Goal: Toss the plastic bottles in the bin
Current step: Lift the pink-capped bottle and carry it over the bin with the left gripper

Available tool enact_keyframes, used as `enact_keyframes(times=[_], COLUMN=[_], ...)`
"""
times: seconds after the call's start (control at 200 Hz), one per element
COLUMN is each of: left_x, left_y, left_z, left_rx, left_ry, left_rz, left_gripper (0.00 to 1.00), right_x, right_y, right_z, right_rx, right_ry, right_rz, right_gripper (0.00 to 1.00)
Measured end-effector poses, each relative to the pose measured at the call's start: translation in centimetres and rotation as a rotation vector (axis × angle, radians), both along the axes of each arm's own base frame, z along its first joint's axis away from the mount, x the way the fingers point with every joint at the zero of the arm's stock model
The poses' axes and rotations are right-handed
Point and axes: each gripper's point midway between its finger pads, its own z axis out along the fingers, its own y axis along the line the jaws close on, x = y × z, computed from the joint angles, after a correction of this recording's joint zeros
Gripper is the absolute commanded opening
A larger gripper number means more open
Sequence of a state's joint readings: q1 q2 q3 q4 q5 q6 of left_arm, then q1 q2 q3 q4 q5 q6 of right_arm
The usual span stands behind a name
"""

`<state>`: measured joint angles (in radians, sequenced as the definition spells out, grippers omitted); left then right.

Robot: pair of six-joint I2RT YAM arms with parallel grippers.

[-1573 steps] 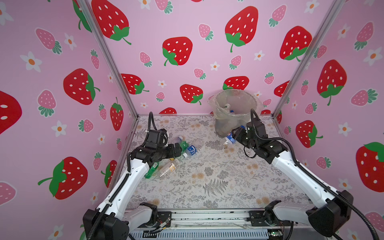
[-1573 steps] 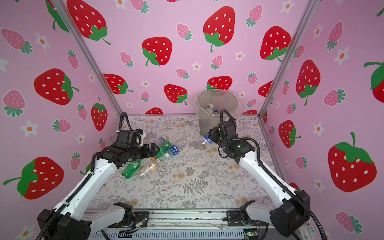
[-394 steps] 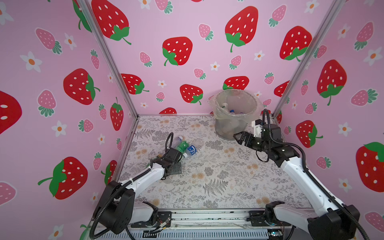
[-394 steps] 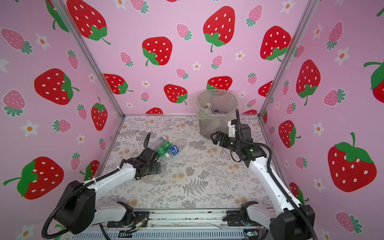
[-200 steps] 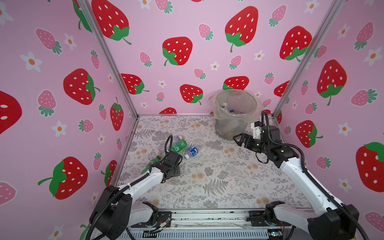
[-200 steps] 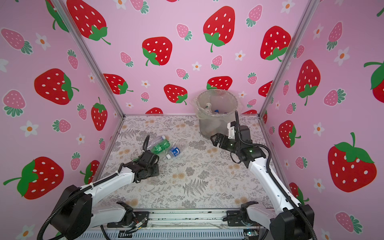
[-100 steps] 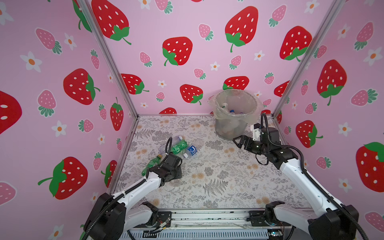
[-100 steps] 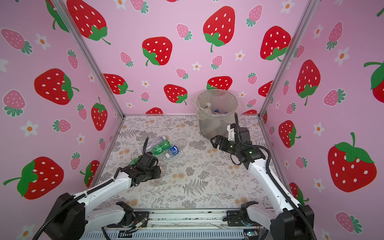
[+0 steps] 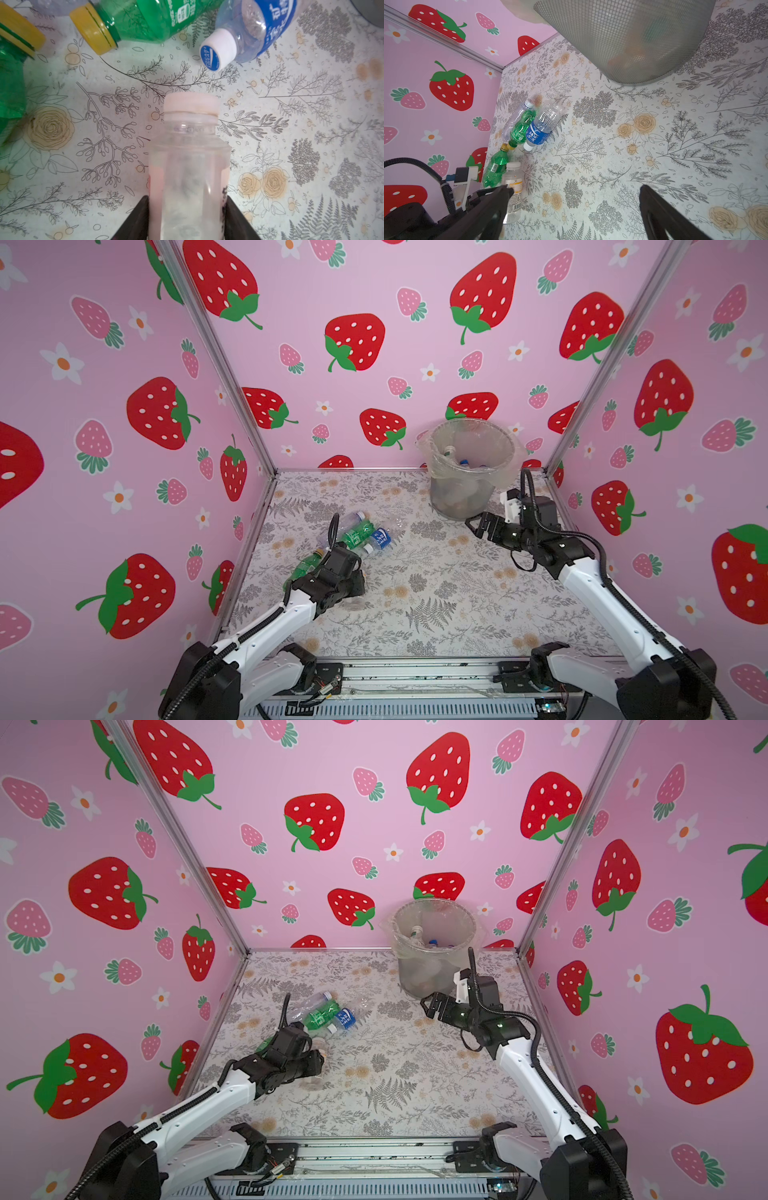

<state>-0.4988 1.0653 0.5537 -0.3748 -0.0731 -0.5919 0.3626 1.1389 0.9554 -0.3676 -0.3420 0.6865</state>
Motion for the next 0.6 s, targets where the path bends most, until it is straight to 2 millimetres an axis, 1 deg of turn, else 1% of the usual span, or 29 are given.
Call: enact_keyframes(times=[0.1, 0.18, 0.265, 0.435, 0.54, 0.6], left_x=[0.0, 0.3, 1.0, 2.7, 3.6, 4.1], left_y=[-0.2, -0.5, -1.1, -3.0, -4.1, -4.6], left_z=[0.3, 1.0, 2.4, 5.9, 7.5, 8.0], left_rx=[-0.008, -0.019, -0.048, -0.127, -0.161, -0.172], left_ry=[-0.005, -0.014, -0.039, -0.091, -0.105, -0.108], left_rz=[-0.005, -0.011, -0.020, -0.044, -0.059, -0.064], left_gripper=[0.54, 0.54, 0.54, 0.54, 0.54, 0.54], right_x=[-0.1, -0.3, -0.3, 0.0, 0.0, 0.0], right_y=[-0.1, -0.1, -0.3, -0.3, -0.3, -0.4], right_z=[-0.7, -1.2, -1.6, -2.4, -3.2, -3.7], right_rx=[-0.002, -0.003, -0.006, -0.015, -0.023, -0.027], right_ry=[0.017, 0.032, 0.044, 0.066, 0.083, 0.097], right_rz=[-0.004, -0.009, -0.018, -0.027, -0.032, -0.036], right_gripper=[0.99, 0.99, 0.99, 0.99, 0.99, 0.99])
